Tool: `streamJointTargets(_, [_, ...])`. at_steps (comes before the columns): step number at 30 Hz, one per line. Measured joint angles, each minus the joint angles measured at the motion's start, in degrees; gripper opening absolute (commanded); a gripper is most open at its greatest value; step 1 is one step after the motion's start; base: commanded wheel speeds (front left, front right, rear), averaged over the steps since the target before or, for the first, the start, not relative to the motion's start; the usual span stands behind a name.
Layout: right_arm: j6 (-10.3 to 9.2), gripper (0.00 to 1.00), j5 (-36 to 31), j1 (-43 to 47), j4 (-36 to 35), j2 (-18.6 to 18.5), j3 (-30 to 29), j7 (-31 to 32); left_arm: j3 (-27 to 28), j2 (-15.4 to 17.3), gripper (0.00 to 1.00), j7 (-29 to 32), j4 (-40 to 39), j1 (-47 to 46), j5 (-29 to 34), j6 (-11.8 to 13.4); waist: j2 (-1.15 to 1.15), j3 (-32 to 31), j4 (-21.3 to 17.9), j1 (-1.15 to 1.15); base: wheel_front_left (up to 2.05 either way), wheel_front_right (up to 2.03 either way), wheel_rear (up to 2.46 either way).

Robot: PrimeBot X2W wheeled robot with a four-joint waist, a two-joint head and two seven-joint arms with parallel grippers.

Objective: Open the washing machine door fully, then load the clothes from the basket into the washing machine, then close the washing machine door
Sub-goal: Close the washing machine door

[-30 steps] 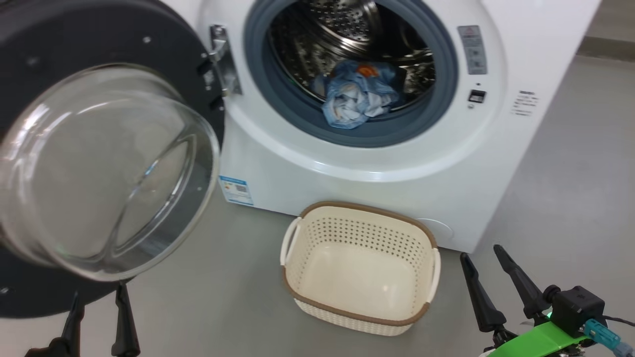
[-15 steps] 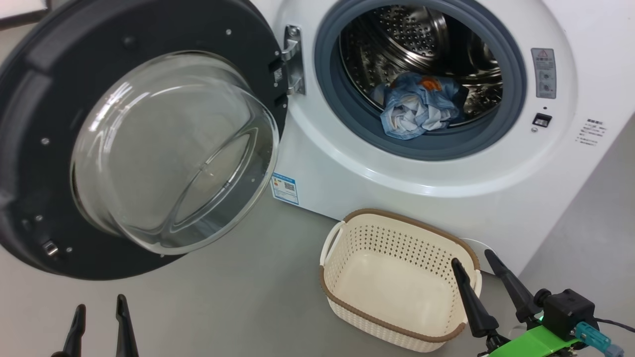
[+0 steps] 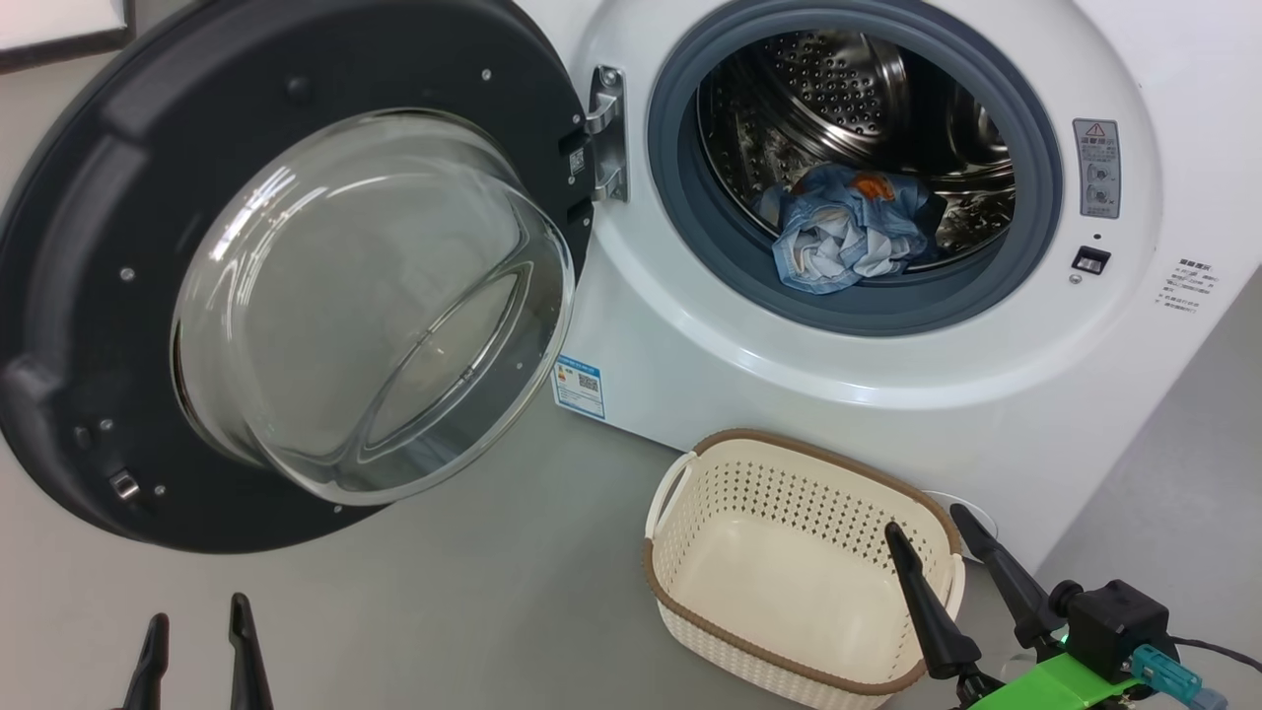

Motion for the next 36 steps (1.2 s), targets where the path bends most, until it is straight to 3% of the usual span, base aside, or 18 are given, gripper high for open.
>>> streamJointTargets(10, [0.0, 1.0, 0.0, 0.0, 0.1, 0.0, 0.0, 0.0, 0.4, 0.0, 1.0, 0.0, -2.6, -0.1, -2.7, 0.0, 0.0, 0.2, -0.6, 0.0, 0.0, 0.0, 0.0])
streamJointTargets(12, [0.0, 1.0, 0.0, 0.1, 0.1, 0.0, 0.0, 0.0, 1.2, 0.0, 0.45, 0.0, -3.9, -0.2, -3.8, -0.1, 0.0, 0.4, -0.7, 0.0, 0.0, 0.0, 0.0])
streamJointTargets(14, [0.0, 1.0, 0.0, 0.0, 0.1, 0.0, 0.0, 0.0, 2.3, 0.0, 0.09, 0.0, -5.3, -0.5, -5.4, -0.1, 0.0, 0.6, -0.8, 0.0, 0.0, 0.0, 0.0])
streamJointTargets(15, [0.0, 1.0, 0.0, 0.0, 0.1, 0.0, -0.1, 0.0, 2.9, 0.1, 0.0, 0.0, -6.2, -0.7, -6.2, -0.4, 0.0, 0.8, -0.9, 0.0, 0.0, 0.0, 0.0])
streamJointTargets(19, [0.0, 1.0, 0.0, 0.0, 0.1, 0.0, -0.3, 0.0, 4.5, 1.7, 0.0, 0.0, -9.2, -4.1, -11.7, -0.7, 0.0, 1.3, -1.3, 0.0, 0.0, 0.0, 0.0])
streamJointTargets(25, [0.0, 1.0, 0.0, 0.0, 0.0, 0.2, -0.6, 0.0, 5.4, 12.4, 0.0, 0.6, -10.3, -10.6, -22.1, -0.8, 0.0, 2.3, -1.8, 0.0, 0.0, 0.0, 0.0])
streamJointTargets(28, [0.0, 1.0, 0.0, 0.0, -0.1, 0.4, -0.9, 0.0, 7.4, 16.8, 0.0, 3.5, -8.1, -15.9, -30.9, -0.8, 0.0, 2.9, -2.1, 0.0, 0.0, 0.0, 0.0])
streamJointTargets(31, [0.0, 1.0, 0.0, 0.0, -0.2, 0.4, -1.4, 0.0, 8.4, 21.9, 0.0, 6.9, -4.4, -20.2, -35.8, -0.8, 0.0, 3.4, -2.4, 0.0, 0.0, 0.0, 0.0])
streamJointTargets(36, [0.0, 1.0, 0.0, -0.1, -0.4, 0.4, -1.7, 0.0, 9.1, 26.7, 0.0, 17.0, 4.8, -27.3, -47.6, -0.8, 0.0, 4.6, -2.7, 0.0, 0.0, 0.0, 0.0])
